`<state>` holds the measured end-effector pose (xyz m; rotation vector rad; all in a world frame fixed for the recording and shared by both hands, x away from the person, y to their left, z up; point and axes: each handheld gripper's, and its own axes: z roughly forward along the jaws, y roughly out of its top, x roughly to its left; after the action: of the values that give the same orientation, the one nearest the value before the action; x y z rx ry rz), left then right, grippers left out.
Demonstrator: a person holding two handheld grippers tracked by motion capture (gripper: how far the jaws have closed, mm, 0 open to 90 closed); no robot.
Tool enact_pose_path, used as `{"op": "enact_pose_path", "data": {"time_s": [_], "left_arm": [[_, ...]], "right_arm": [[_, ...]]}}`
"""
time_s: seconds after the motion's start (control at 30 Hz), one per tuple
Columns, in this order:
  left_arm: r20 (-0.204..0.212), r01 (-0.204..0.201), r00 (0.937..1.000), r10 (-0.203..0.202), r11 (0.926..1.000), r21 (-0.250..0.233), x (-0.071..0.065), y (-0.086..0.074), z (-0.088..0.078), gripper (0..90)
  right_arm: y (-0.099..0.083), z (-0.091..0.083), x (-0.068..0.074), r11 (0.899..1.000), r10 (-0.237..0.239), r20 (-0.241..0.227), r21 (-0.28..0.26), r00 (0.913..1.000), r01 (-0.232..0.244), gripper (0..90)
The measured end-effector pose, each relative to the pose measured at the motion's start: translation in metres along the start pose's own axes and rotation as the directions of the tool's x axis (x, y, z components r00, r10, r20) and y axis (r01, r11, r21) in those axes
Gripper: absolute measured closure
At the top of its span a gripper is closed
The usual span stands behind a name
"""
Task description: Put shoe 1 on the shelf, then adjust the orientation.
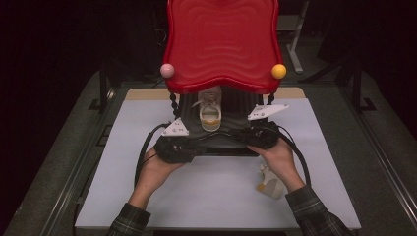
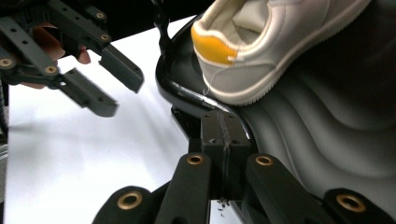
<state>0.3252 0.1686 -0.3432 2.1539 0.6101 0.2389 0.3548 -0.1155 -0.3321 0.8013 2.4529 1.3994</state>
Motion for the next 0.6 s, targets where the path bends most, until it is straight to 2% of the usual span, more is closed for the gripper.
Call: {"op": "enact_pose_path", "data": {"time_s": [0.17, 0.23, 0.33, 0.6], "left_arm": [[0.023, -0.016, 0.9996, 0.015, 0.9994, 0.031, -0.010, -0.012, -0.009, 49.3], [0.016, -0.018, 0.9997, 0.017, 0.9992, 0.035, -0.013, -0.018, -0.013, 45.4], [0.002, -0.005, 1.0000, 0.005, 0.9993, 0.038, -0.014, -0.028, -0.019, 39.3], [-0.051, 0.047, 0.9978, -0.044, 0.9962, 0.073, -0.009, -0.073, -0.033, 22.1]], "right_arm": [[-0.010, -0.011, 0.000, 1.000, 0.019, -0.009, 0.007, 0.9998, -0.019, 89.6], [-0.014, -0.018, 0.000, 1.000, 0.018, -0.011, -0.008, 0.9998, -0.018, 89.6], [-0.019, -0.027, 0.000, 1.000, 0.022, -0.008, -0.011, 0.9997, -0.022, 89.4], [-0.036, -0.048, -0.002, 0.999, 0.032, 0.009, 0.001, 0.9995, -0.032, 89.4]]}}
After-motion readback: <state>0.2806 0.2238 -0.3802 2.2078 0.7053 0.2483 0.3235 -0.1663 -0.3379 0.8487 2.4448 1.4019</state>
